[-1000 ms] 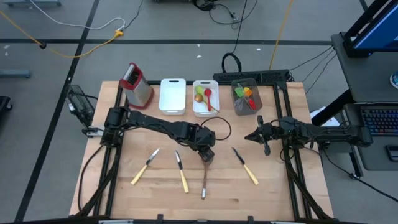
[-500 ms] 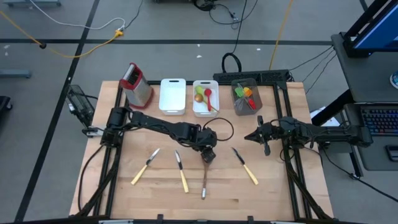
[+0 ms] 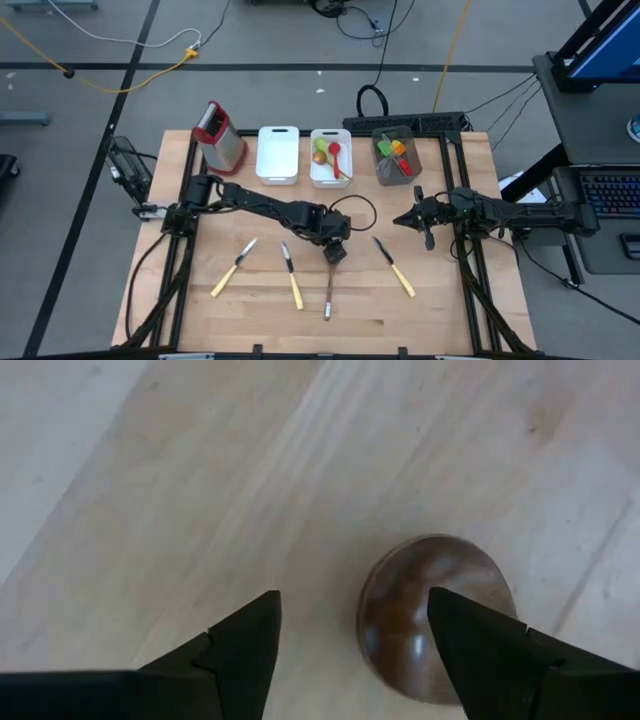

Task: Pick & Place Kitchen Items
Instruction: Put the brown serving spoon into the right white bin

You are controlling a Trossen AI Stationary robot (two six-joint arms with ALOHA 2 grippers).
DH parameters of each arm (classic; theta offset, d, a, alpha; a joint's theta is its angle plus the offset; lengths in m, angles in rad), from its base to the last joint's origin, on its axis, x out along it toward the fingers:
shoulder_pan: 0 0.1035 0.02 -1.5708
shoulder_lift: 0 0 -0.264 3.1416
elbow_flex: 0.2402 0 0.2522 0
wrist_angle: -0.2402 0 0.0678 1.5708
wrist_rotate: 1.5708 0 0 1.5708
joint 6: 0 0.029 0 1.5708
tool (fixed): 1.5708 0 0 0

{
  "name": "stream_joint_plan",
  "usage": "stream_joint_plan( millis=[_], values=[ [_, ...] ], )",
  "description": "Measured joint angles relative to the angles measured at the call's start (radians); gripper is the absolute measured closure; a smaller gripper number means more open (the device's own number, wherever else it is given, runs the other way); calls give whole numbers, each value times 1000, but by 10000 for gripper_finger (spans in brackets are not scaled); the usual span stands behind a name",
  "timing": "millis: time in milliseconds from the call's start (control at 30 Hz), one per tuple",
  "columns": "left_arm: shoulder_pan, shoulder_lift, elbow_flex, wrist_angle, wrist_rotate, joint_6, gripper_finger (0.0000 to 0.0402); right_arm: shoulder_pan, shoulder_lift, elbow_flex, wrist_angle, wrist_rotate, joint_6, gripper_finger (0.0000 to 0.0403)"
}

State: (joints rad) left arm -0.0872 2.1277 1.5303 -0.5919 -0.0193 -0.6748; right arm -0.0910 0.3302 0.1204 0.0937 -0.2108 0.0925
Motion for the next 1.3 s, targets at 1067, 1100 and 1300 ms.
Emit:
stream_joint_plan(
  millis=[1067, 1100, 1300],
  values=[
    [-43, 99, 3, 89, -34, 15, 337, 0, 0, 0, -1, 3, 0, 403],
    [-43, 100, 3, 101, -28, 14, 349, 0, 0, 0, -1, 3, 0, 403],
    [-40, 106, 1, 192, 29, 19, 393, 0, 0, 0, -1, 4, 7, 403]
  ],
)
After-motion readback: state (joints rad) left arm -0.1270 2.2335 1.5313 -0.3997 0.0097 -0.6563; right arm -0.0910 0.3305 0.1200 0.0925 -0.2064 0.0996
